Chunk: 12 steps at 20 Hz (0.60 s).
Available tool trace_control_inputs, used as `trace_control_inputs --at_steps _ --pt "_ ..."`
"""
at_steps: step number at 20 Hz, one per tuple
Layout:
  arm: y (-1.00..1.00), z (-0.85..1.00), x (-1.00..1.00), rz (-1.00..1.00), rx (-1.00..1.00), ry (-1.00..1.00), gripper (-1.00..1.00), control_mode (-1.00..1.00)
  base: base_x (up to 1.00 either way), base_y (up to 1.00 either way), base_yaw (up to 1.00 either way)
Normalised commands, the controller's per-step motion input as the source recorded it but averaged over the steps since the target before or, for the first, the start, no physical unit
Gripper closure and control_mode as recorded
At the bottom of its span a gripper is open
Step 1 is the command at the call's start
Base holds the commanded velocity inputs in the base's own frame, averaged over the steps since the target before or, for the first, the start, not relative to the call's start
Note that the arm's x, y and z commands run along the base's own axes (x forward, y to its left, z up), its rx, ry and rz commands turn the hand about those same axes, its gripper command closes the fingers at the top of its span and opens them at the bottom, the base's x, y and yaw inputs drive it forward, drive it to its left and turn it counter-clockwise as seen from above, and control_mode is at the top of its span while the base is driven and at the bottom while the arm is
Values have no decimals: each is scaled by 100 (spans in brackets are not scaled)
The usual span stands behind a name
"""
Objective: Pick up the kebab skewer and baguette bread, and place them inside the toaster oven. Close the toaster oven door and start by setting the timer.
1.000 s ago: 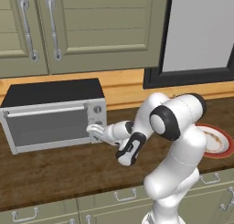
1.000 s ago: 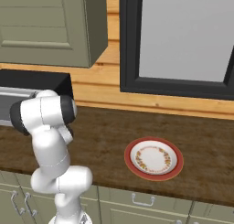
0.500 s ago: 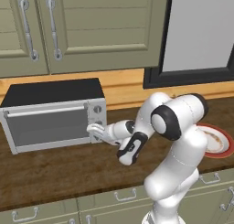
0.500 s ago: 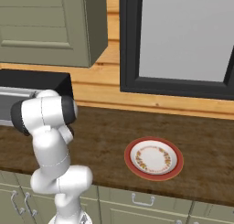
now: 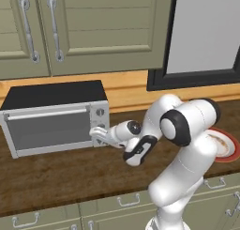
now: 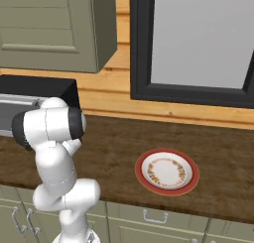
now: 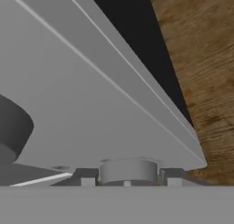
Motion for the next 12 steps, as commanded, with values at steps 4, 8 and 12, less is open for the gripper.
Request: trace_control_inputs --at_steps 4,8,12 --pt "-100 -40 -42 3 56 -19 100 -100 0 0 0" --pt "-100 -12 -28 0 47 -18 100 -100 0 0 0" --pt "-100 -16 -44 -1 47 -13 100 -100 0 0 0"
